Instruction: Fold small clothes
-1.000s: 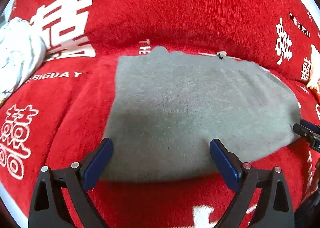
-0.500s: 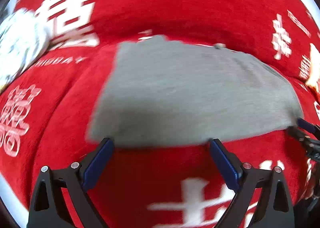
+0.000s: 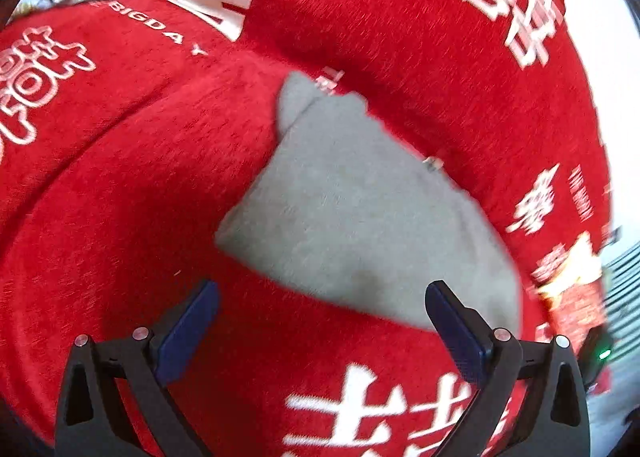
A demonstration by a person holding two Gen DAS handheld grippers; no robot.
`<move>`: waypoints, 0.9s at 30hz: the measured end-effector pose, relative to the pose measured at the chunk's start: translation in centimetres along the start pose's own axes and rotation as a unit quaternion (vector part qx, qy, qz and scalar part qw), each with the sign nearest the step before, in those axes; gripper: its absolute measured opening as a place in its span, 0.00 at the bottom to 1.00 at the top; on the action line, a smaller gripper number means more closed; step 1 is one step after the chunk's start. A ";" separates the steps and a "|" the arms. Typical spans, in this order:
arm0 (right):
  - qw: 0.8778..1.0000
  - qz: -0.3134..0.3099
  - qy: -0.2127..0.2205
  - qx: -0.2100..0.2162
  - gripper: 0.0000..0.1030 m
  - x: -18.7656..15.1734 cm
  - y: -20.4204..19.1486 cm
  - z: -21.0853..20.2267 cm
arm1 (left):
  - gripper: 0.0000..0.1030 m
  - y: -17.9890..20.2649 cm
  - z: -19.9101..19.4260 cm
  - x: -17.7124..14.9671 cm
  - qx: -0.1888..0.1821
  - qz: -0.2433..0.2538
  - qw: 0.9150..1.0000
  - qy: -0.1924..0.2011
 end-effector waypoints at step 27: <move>0.987 -0.093 -0.112 0.065 0.80 11.3 -18.3 11.1 | 0.15 -3.7 3.1 2.8 -0.185 -0.106 0.977 0.030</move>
Point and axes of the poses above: each gripper's, at about its wrist camera, not at the fingertips, and z roughly the way its jaws point, y to its right, x to its top, the point moved 5 cm from there along z, roughly the way its jaws point, and after that the axes turned 8 degrees about z, right-handed, at the moved point
